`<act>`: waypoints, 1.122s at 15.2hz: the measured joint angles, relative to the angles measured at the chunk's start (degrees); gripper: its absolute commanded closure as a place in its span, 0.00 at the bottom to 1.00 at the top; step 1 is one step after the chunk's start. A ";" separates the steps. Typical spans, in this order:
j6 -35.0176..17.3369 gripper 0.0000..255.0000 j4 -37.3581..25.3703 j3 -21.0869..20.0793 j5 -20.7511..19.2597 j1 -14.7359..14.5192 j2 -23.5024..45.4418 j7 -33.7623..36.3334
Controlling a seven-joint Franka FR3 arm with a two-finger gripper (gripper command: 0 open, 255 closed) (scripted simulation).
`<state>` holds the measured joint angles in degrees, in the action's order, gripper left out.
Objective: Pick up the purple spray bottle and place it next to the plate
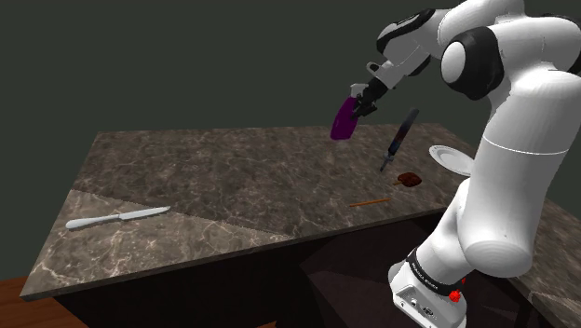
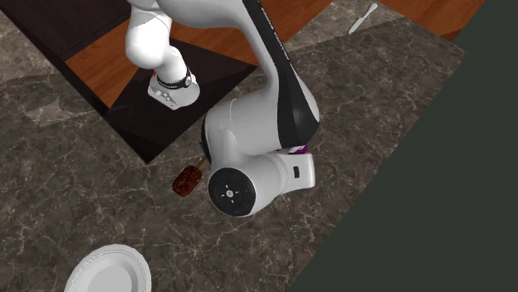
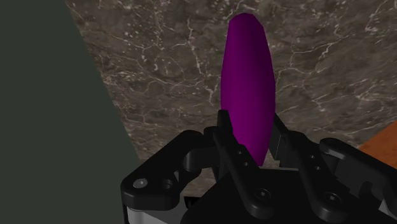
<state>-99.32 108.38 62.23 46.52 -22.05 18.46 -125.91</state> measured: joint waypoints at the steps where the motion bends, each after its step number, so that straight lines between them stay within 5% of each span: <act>1: 0.40 1.00 -0.41 0.19 -0.35 -0.12 -0.32 0.45; 17: 7.45 1.00 -7.81 2.65 -5.48 -1.96 -5.47 7.76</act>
<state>-91.88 100.57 64.87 41.04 -24.01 12.99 -118.16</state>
